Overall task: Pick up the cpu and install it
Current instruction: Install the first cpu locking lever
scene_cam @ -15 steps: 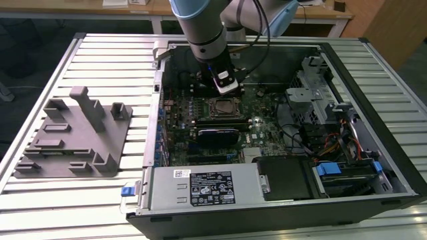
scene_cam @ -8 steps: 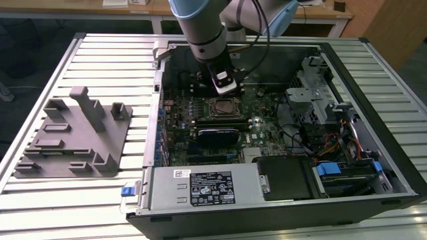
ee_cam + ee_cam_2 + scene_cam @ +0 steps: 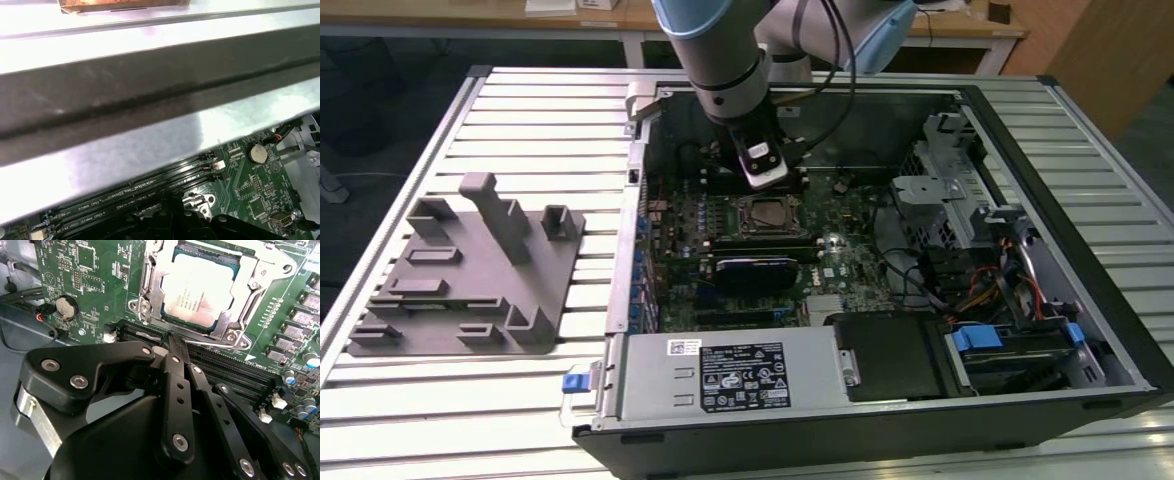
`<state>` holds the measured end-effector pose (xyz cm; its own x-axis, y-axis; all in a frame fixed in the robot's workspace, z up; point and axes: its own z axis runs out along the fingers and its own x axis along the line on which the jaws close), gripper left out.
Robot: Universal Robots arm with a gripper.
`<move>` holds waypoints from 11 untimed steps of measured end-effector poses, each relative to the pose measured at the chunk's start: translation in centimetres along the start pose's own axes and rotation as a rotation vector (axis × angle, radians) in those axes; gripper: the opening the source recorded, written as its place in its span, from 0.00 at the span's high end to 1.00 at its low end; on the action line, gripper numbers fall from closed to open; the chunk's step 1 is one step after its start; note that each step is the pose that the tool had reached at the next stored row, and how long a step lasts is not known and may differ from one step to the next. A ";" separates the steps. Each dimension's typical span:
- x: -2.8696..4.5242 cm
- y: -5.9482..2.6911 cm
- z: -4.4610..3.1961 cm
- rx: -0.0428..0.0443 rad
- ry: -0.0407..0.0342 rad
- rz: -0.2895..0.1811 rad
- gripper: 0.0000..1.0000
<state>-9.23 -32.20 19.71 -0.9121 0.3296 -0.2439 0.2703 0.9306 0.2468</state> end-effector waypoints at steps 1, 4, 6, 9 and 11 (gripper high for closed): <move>0.01 0.00 0.02 -0.0009 0.0000 0.001 0.89; 0.05 -0.04 0.16 -0.0027 0.0001 0.005 0.89; 0.09 -0.08 0.30 -0.0034 0.0002 0.006 0.89; 0.13 -0.12 0.41 -0.0045 0.0005 0.007 0.89; 0.15 -0.13 0.46 -0.0047 0.0005 0.007 0.89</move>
<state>-9.26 -32.20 19.21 -0.9103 0.3362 -0.2416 0.2754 0.9274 0.2530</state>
